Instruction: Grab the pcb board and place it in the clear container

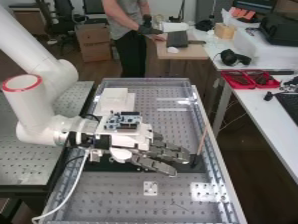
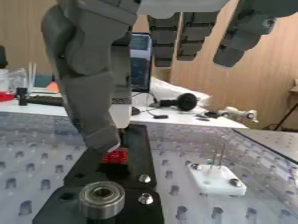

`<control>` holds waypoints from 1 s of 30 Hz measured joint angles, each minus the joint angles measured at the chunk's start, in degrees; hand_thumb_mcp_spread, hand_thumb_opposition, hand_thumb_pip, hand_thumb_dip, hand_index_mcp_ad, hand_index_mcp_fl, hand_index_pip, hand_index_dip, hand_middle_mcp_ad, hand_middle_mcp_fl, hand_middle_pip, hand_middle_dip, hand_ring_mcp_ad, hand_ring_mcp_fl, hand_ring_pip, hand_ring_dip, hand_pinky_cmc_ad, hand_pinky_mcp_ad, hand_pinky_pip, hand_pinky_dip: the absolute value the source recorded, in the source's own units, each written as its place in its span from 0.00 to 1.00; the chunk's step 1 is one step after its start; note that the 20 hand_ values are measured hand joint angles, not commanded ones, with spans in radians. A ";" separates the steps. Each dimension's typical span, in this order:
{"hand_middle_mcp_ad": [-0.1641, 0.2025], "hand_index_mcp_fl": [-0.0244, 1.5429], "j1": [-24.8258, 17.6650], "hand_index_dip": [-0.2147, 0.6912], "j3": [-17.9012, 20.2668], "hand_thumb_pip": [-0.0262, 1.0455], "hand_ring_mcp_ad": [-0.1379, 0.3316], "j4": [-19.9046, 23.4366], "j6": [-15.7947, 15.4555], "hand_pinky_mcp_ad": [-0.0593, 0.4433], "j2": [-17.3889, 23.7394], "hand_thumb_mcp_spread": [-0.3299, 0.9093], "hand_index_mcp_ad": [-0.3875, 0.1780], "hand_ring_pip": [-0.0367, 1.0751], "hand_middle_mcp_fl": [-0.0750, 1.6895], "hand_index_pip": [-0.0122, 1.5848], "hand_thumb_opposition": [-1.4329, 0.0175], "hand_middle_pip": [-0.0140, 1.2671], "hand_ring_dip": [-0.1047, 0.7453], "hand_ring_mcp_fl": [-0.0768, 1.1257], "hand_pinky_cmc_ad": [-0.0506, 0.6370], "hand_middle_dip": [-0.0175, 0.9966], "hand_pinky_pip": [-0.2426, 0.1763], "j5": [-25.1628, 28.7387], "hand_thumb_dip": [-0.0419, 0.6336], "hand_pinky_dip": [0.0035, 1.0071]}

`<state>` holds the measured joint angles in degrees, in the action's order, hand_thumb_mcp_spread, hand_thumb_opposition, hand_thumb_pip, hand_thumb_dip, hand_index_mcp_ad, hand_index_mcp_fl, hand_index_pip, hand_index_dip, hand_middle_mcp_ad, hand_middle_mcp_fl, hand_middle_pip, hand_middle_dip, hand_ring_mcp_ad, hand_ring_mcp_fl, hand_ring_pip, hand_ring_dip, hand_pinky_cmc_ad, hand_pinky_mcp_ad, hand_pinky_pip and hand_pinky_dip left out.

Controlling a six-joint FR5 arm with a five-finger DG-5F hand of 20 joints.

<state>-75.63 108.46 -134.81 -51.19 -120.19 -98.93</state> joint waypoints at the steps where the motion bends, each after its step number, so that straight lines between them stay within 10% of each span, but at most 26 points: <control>1: 0.68 0.21 0.03 0.56 -0.04 0.40 0.44 -0.07 0.02 0.51 -0.02 0.85 0.30 0.11 0.06 0.98 0.43 0.13 0.16 0.06 0.53 0.17 0.40 -0.11 0.41 0.18; 30: 0.68 0.14 1.22 0.51 -1.32 0.39 0.43 -1.26 0.69 0.51 -1.63 0.78 0.28 0.11 0.06 0.94 0.41 0.13 0.16 0.06 0.53 0.17 0.40 -2.45 0.41 0.18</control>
<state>-74.40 107.14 -136.08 -50.49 -121.82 -101.38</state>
